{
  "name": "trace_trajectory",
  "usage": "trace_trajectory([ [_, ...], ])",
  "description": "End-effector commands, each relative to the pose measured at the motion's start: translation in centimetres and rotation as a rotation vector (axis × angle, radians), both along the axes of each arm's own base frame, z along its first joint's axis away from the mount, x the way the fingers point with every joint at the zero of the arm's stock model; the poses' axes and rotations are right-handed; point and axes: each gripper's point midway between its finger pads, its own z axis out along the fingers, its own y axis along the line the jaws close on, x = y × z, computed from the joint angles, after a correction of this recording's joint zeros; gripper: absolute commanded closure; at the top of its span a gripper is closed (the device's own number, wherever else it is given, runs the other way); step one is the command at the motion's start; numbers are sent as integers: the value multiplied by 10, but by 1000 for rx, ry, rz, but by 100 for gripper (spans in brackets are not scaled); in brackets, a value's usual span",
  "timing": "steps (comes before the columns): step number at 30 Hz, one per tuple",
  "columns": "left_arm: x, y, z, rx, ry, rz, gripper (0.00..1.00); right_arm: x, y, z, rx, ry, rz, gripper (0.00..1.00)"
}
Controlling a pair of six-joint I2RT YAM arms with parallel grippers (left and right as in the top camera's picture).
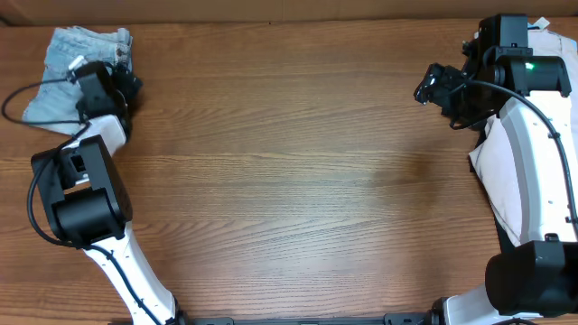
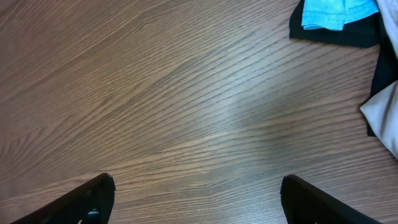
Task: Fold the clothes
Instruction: 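Carry the folded jeans with the left gripper to the table's top-left corner, then release the jeans at the corner and lift the left gripper away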
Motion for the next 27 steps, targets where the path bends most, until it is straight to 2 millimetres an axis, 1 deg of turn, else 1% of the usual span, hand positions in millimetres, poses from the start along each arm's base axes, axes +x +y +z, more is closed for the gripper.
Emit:
trace_trajectory([
  [1, 16, 6, 31, 40, 20, -64, 0, 1, 1, 1, 3, -8, 7, 11],
  [3, 17, 8, 54, 28, 55, -63, 0, 1, 1, 1, 2, -9, 7, 11],
  [4, 15, 9, 72, 17, 82, -62, 0, 1, 1, 1, 2, -9, 7, 11],
  [5, 13, 9, 80, 13, 94, -62, 0, 1, 1, 1, 2, -9, 7, 11],
  [8, 4, 6, 114, 22, 155, -87, 0, 1, 1, 1, 2, -9, 7, 11],
  [12, -13, -8, 151, 73, 239, -204, 0, 0, 1, 1, 3, -5, 7, 12],
  [15, -31, -20, 180, 80, 276, -264, 0, 0, 1, 2, 1, -7, 9, 14],
  [16, -38, -23, 190, 76, 281, -267, 0, 0, 1, 4, 0, -12, 8, 10],
  [17, -46, -27, 201, 72, 285, -270, 0, -1, 0, 7, -4, -21, 6, 3],
  [18, -54, -31, 213, 68, 285, -275, 0, -2, -1, 11, -10, -33, 4, 0],
  [20, -70, -43, 236, 53, 272, -300, 0, -4, -4, 25, -27, -69, -4, 0],
  [22, -83, -57, 258, 36, 240, -335, 0, -10, -8, 43, -51, -114, -15, 0],
  [24, -95, -70, 275, 25, 214, -366, 0, -21, -10, 66, -70, -169, -25, 0],
  [25, -100, -75, 281, 24, 207, -374, 0, -26, -11, 75, -78, -189, -29, 0],
  [26, -105, -76, 286, 27, 202, -374, 0, -35, -13, 87, -88, -216, -36, 0],
  [27, -109, -78, 291, 31, 196, -373, 0, -49, -15, 103, -102, -251, -45, 0],
])
